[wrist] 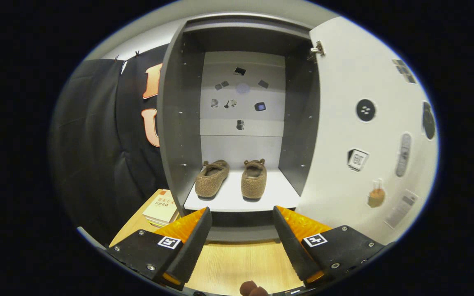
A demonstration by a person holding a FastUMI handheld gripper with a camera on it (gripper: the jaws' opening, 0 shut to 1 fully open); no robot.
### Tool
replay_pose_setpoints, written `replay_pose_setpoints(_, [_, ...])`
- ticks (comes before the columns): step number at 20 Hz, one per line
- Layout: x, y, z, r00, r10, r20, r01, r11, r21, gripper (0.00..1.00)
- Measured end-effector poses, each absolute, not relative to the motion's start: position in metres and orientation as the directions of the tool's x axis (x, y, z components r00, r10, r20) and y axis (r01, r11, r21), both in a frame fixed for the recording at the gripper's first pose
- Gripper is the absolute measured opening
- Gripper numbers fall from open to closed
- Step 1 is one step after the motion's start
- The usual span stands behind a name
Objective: Open the shoe cabinet door, grab the shoes and put them into the shoe cabinet, then close the shoe cabinet door.
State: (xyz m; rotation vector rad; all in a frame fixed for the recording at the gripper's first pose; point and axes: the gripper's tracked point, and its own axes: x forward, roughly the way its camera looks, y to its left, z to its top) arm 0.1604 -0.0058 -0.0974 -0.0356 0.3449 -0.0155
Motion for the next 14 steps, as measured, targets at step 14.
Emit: replay_pose_setpoints(14, [-0.002,-0.141,-0.048,0.952,0.210,-0.222,-0.179,0.972,0.149,0.92])
